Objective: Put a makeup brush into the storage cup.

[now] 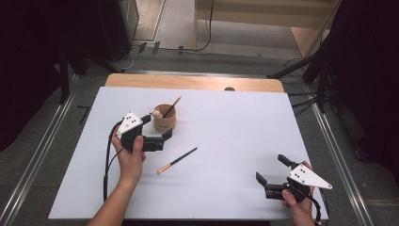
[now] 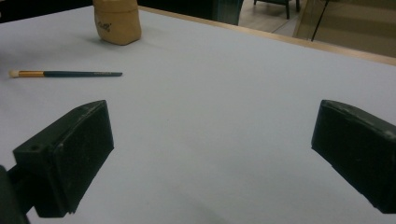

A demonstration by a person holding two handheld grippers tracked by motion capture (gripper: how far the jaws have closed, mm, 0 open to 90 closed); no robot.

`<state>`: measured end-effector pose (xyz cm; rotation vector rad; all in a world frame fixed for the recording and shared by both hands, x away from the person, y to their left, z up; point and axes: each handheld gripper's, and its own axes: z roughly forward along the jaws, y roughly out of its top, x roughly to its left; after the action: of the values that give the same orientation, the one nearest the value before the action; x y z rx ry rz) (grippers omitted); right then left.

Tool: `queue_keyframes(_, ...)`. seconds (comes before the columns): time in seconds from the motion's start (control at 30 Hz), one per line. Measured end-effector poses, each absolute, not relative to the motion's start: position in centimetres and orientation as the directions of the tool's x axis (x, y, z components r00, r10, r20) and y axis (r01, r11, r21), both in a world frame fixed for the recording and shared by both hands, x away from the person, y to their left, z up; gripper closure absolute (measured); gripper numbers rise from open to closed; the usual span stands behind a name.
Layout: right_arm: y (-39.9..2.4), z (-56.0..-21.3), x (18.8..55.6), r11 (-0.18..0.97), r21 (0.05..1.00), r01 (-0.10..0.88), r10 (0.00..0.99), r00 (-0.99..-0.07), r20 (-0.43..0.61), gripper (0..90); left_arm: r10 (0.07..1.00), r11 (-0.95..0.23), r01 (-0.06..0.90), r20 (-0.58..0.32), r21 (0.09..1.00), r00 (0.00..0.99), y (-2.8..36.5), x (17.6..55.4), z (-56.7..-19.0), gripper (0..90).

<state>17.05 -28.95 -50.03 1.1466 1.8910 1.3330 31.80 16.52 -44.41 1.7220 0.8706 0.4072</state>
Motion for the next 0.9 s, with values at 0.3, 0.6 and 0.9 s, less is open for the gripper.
queue_keyframes(0.3, -28.8, -50.0, 17.0, 0.146, 0.934, 0.326, 0.875, -0.483, 0.031, 0.0, 0.729, -0.101, 0.347, -0.167, 0.932, 0.663, 17.8, 30.6, -44.6, 0.0)
queue_keyframes(0.6, -28.7, -50.1, 17.0, 0.150, 0.933, 0.326, 0.874, -0.486, 0.029, 0.0, 0.736, -0.106, 0.346, -0.160, 0.932, 0.657, 19.0, 29.3, -45.2, 0.0)
queue_keyframes(0.9, -28.6, -50.1, 17.0, 0.148, 0.932, 0.330, 0.875, -0.484, 0.033, 0.0, 0.746, -0.096, 0.358, -0.172, 0.929, 0.643, 20.2, 28.1, -46.3, 0.0)
